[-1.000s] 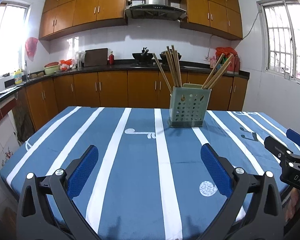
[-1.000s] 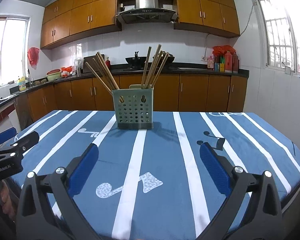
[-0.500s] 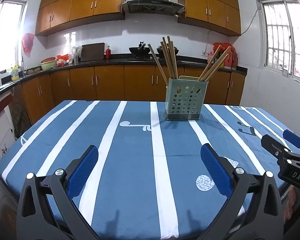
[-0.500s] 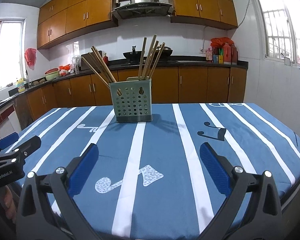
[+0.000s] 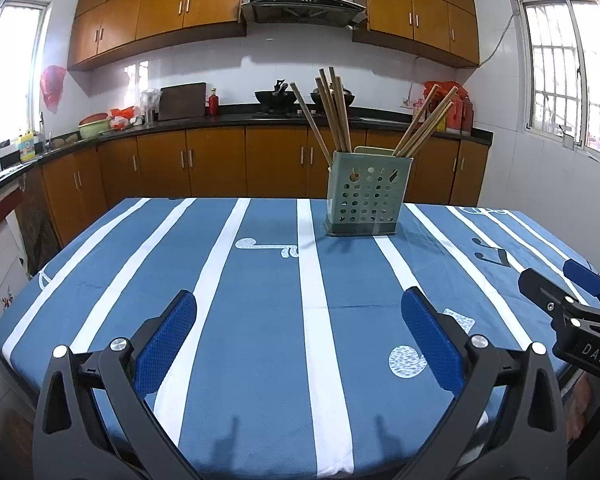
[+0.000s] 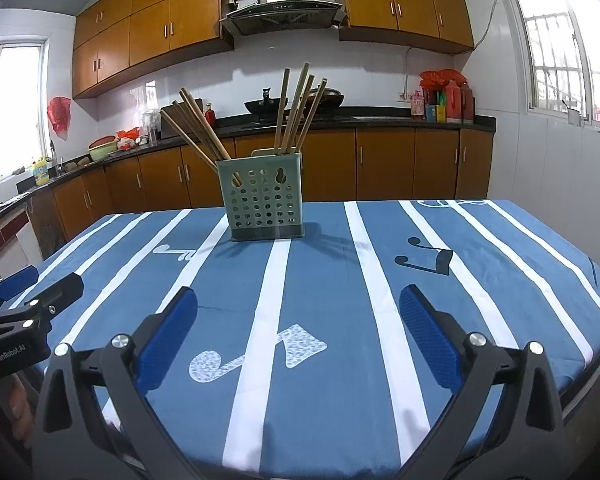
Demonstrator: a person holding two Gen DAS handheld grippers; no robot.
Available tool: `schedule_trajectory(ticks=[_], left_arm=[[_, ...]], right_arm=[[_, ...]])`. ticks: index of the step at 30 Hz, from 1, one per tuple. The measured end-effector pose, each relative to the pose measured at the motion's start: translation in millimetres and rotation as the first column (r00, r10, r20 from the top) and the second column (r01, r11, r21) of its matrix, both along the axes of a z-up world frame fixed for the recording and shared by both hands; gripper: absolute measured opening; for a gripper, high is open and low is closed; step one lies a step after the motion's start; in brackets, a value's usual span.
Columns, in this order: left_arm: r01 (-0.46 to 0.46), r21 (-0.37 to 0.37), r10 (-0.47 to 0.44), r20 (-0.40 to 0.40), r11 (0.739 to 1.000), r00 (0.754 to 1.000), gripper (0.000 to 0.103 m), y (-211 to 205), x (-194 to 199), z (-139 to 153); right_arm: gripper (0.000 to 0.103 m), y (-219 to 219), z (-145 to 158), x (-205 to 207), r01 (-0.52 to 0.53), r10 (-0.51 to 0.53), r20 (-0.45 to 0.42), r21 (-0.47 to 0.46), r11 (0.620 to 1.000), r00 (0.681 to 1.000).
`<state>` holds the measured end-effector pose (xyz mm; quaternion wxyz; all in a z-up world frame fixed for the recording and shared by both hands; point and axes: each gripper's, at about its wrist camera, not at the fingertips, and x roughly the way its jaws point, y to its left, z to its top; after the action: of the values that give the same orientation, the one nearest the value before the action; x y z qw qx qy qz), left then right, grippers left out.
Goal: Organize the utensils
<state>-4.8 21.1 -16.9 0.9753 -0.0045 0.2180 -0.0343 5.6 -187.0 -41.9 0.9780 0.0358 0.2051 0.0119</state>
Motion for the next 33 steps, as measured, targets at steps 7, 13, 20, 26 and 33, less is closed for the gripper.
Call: schedule_trajectory(ticks=[7,13,20,26,33], left_arm=[[-0.002,-0.001,0.002,0.0,1.0,1.0,0.101,-0.6,-0.3,-0.4],[-0.001,-0.004,0.001,-0.002,1.0,1.0,0.101,-0.4,-0.4,0.1],[0.002,-0.003,-0.002,-0.003,1.0,1.0,0.101,-1.1,0.9,0.6],[0.002,-0.004,-0.002,-0.003,1.0,1.0,0.101,-0.8,1.0,0.5],[0.002,-0.003,-0.002,-0.003,1.0,1.0,0.101,-0.8,0.8,0.3]], right_arm=[[0.099,-0.4,0.0,0.0,-0.001,0.001,0.0,-0.001,1.0,1.0],[0.099,-0.4,-0.1,0.0,-0.001,0.001,0.0,-0.001,1.0,1.0],[0.099,0.0,-0.2,0.1,-0.001,0.001,0.0,-0.001,1.0,1.0],[0.099,0.5,-0.7,1.3,-0.001,0.001,-0.003,-0.001,1.0,1.0],[0.099,0.5,-0.8,1.0,-0.001,0.001,-0.003,-0.001,1.0,1.0]])
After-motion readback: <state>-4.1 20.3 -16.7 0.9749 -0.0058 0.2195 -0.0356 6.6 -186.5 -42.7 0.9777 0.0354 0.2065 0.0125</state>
